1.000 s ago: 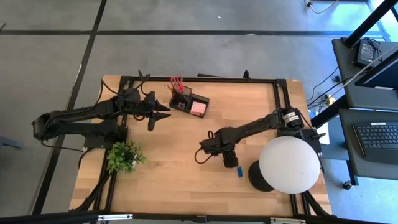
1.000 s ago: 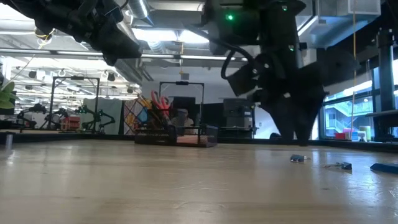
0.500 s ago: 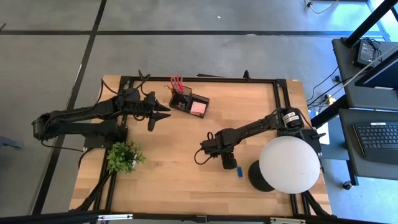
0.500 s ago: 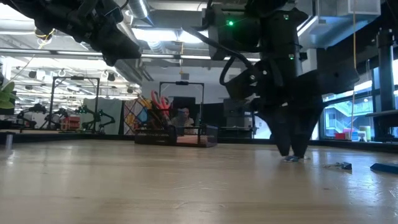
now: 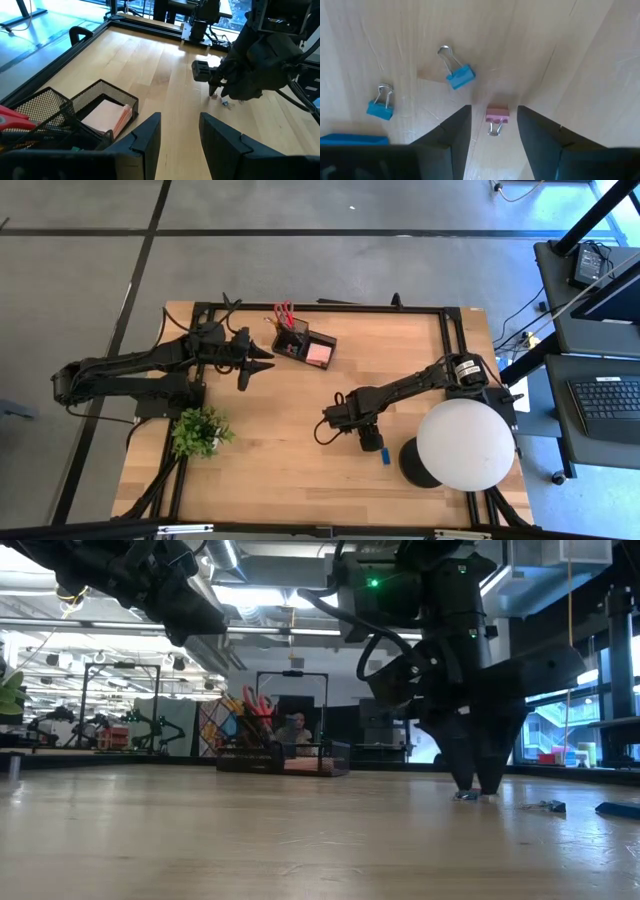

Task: Pick and place office supplies into organizer
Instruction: Put the pink binder clip into the black desk organizer

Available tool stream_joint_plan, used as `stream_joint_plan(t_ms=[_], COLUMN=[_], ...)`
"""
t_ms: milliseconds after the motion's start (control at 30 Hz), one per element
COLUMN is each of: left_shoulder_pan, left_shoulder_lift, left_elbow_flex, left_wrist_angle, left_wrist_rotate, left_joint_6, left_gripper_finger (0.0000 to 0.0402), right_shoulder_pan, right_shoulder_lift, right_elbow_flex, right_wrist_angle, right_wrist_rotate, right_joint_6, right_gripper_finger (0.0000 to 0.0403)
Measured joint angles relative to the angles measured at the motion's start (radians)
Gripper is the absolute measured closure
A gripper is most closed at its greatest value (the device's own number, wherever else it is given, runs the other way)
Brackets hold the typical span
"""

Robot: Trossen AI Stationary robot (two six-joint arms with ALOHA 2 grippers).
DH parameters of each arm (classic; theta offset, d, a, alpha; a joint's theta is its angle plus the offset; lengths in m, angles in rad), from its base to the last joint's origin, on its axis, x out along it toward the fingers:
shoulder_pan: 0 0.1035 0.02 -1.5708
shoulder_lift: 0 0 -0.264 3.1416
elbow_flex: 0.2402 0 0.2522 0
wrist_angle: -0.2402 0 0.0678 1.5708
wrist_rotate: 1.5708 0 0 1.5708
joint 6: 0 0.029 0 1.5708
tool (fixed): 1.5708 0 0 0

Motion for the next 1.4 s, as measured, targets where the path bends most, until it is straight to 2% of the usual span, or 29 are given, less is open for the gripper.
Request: stream_joint_plan(t_ms=[233,533,1033,1400], left_shoulder_pan=[0.000,0.000,0.000,0.000], left_shoulder_lift=[0.000,0.000,0.000,0.000], left_elbow_flex=[0.000,0.000,0.000,0.000], left_wrist_angle=[0.000,0.001,0.001,0.001], left_wrist_rotate=[0.000,0.000,0.000,0.000], left_joint_6=[0.000,0.001,0.001,0.001], left_gripper_finger=[0.0274,0.0274,0.0274,0.0274], right_shoulder_pan=[0.000,0.000,-0.004,-0.003], right_shoulder_lift=[0.000,-0.011,-0.010,-0.004], right_elbow_flex=[-0.003,-0.091,-0.093,-0.069], right_wrist_angle=[0.008,0.077,0.079,0.065], right_wrist_rotate=[0.000,0.000,0.002,0.008], right_joint_6=[0.004,0.005,-0.023,0.007], right_gripper_finger=[0.0240,0.0242,0.0331,0.0342])
